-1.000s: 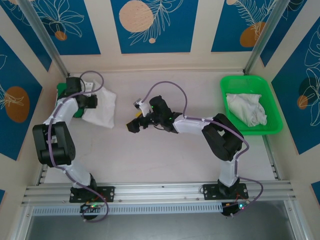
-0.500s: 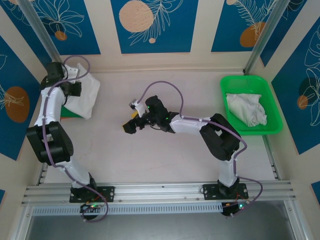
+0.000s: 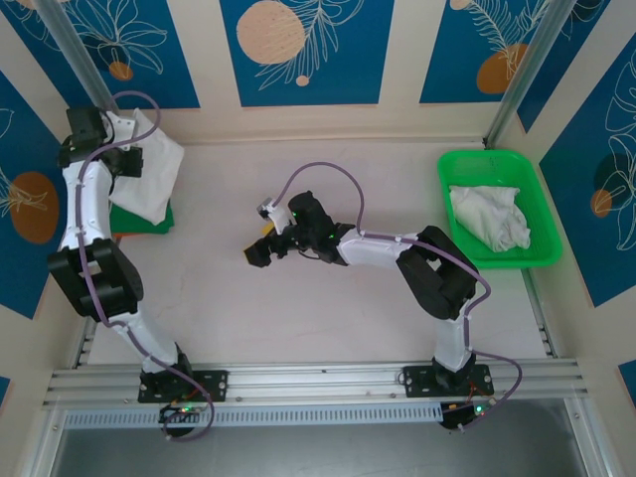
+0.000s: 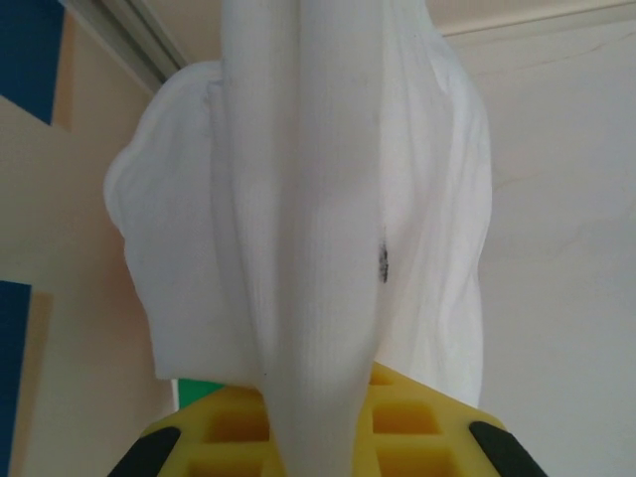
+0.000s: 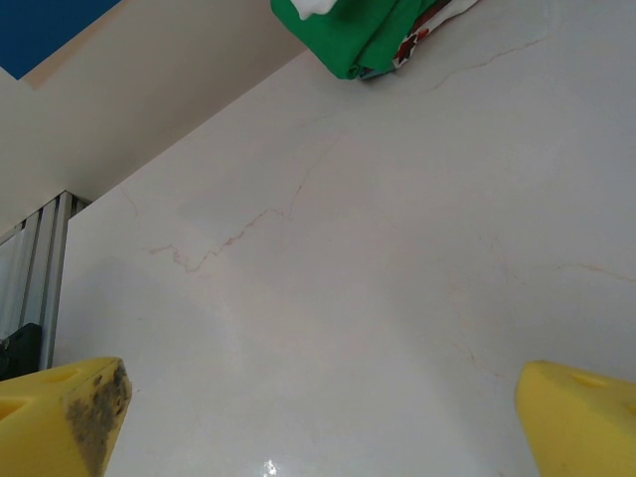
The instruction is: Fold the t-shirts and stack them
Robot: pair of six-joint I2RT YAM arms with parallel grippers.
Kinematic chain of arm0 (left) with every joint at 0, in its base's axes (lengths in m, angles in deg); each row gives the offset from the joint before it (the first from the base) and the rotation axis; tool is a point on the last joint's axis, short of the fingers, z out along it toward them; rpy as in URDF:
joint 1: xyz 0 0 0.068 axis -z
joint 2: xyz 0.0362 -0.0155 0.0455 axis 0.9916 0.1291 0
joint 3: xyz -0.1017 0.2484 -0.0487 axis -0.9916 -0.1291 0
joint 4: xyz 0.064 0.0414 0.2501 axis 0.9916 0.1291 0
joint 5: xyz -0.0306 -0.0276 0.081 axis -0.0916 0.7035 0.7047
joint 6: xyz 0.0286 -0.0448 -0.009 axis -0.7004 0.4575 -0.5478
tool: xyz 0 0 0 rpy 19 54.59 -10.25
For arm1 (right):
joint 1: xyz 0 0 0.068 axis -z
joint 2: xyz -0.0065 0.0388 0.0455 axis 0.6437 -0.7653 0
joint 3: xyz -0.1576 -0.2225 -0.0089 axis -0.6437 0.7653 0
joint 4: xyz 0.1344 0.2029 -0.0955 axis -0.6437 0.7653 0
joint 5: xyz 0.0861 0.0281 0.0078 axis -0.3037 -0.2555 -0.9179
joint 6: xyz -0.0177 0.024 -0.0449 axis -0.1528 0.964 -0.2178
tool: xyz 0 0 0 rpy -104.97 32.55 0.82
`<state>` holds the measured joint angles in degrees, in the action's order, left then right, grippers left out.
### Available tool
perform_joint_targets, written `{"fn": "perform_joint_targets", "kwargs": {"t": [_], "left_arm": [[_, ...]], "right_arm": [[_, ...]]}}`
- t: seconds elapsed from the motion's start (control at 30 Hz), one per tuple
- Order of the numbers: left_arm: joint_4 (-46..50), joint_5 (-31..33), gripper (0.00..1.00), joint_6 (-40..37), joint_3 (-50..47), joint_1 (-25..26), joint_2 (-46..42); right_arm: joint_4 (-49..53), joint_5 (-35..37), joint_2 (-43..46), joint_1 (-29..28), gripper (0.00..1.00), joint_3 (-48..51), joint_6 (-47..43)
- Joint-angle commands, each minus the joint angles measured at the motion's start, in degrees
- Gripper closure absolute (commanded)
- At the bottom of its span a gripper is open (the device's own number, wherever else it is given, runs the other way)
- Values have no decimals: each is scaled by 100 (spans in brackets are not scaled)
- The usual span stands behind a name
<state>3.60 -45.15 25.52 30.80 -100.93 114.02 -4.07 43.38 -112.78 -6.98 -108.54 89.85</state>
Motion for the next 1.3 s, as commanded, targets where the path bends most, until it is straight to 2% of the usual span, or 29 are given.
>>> {"fn": "perform_joint_targets", "kwargs": {"t": [0.0,0.3,1.03,1.27], "left_arm": [[-85,-31,100,-162,258,-123,79],[-206,-547,100,122,286,-198,270],[-310,-63,100,296,184,-694,1007],[-356,149,90,306,194,-723,1396]], "right_arm": [[69,60,13,-67,1,-14,-70],[148,103,-50,-81,1,-76,-42],[473,7,-172,-77,1,-335,-24],[473,-56,-218,-71,1,-370,124]]}}
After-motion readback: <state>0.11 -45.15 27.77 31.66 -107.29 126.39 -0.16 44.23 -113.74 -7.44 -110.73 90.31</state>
